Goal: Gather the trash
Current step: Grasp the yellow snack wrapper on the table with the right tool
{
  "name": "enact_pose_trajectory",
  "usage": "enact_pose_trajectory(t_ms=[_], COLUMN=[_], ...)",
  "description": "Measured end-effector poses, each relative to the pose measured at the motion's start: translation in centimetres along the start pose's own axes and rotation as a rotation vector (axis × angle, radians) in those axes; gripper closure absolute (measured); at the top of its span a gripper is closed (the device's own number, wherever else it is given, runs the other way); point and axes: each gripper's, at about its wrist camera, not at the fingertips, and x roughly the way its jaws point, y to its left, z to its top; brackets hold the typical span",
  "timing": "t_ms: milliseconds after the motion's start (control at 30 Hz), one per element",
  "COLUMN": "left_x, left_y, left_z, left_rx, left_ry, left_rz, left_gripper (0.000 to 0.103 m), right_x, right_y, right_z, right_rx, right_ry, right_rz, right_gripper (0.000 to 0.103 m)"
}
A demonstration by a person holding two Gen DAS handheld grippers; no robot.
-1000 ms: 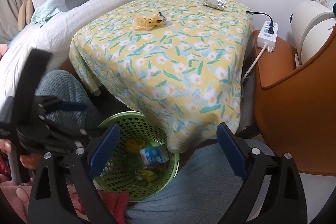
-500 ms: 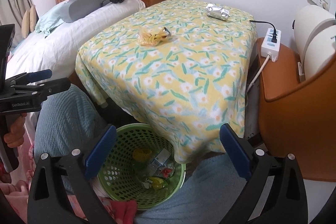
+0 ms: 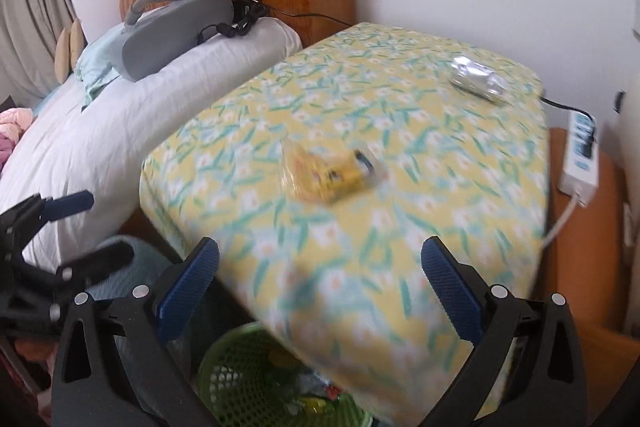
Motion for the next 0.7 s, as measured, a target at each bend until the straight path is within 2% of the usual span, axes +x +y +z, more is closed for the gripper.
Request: enact_pose_trajectory(t_ms=[133, 333, 400, 467, 600, 633, 700], left_x=[1.4, 3.0, 3.3, 3.6, 3.8, 3.8, 3.8], left_y=[0.3, 1.2, 1.3, 1.4, 1.2, 1.1, 0.9], left_z=[1.4, 2.6, 2.8, 3.0, 3.3, 3.4, 3.6], left_rx=[-0.010, -0.045, -0.054, -0.055, -0.050, -0.048, -0.042], left_ry=[0.002, 0.010, 0.011, 0.011, 0.009, 0.008, 0.007], left_rz=[0.023, 0.030, 0.030, 0.036, 0.045, 0.044, 0.045], left_gripper=[0.008, 0.008, 0.008, 0.008, 0.008, 0.008, 0.008], right_x=[3.8, 6.8, 7.3, 7.5, 7.4, 7.3, 7.0], right_y=[0.1, -0.2, 0.0, 0.0, 0.0, -0.1, -0.3], right_z=[2.4, 3.5, 3.6, 3.6, 3.6, 3.6, 3.5], right_rx=[-0.004, 0.007, -0.006, -0.021, -0.019, -0.013, -0.001], right_ry=[0.031, 0.059, 0.070, 0.075, 0.070, 0.071, 0.065], right_rz=[-0.030, -0.049, -0.056, -0.059, -0.049, -0.044, -0.032], right_gripper=[0.003, 0.003, 0.014, 0.030, 0.043, 0.050, 0.055])
